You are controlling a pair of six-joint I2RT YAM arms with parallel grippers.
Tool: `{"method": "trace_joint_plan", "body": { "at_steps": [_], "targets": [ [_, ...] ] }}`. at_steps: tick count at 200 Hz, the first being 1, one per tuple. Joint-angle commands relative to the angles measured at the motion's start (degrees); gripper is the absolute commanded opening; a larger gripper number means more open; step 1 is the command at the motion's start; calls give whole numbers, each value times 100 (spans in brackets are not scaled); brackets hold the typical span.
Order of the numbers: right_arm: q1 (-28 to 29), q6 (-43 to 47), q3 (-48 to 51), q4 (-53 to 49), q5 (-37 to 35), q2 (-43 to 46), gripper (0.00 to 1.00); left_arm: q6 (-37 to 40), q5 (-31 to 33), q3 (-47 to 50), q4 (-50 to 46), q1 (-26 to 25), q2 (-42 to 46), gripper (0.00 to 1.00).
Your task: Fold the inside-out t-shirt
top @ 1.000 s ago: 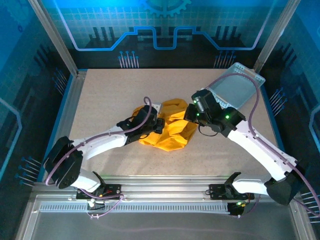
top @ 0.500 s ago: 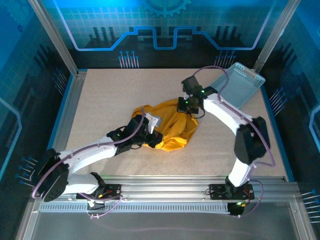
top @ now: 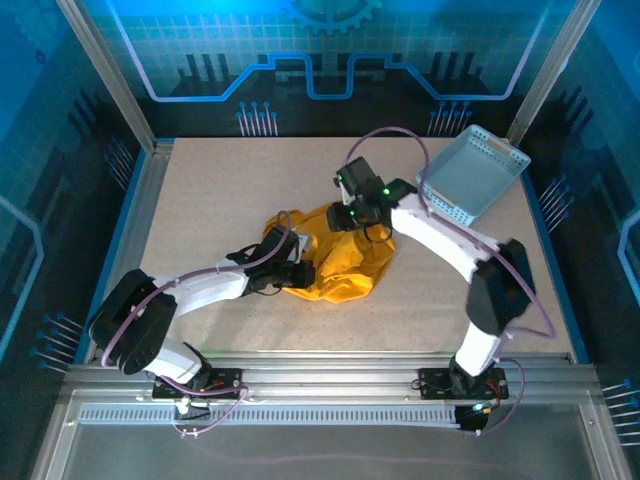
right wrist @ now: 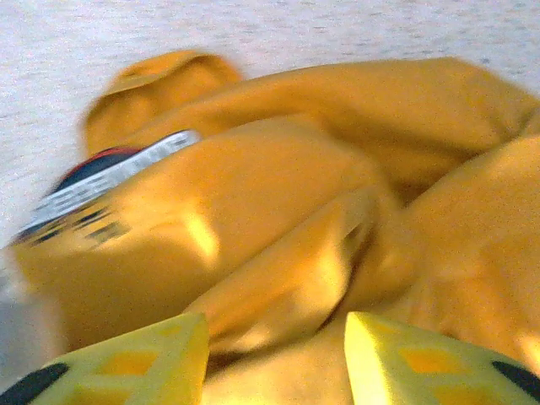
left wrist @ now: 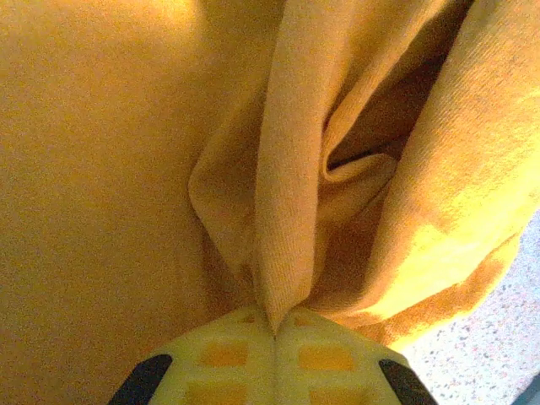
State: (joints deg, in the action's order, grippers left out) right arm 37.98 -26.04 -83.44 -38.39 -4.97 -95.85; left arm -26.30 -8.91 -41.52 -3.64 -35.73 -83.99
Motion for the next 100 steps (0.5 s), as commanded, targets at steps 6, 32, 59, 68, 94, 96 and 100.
{"method": "trace_joint_plan", "body": {
  "at_steps": [6,32,59,68,94,96,100],
  "targets": [
    [329,-622,760,647,462,388,39,-298,-120,163,439,-7,327,0],
    [354,-911,954,1075,663,-71,32,-388,-205,300,679,-5,459,0],
    [345,-1044,846,794,83,-425,31,-393,-276,296,707,-5,413,4],
    [346,-1146,925,668,-203,-405,32,-414,-291,285,708,-5,356,5],
    [206,-1623,1506,480,-628,-97,33,-463,-331,237,707,-9,174,10],
    [194,-1652,1568,514,-623,-49,34,-468,-329,231,702,-8,157,10],
    [168,-1701,1718,607,-574,35,34,-478,-331,213,692,-7,139,11]
  ]
}}
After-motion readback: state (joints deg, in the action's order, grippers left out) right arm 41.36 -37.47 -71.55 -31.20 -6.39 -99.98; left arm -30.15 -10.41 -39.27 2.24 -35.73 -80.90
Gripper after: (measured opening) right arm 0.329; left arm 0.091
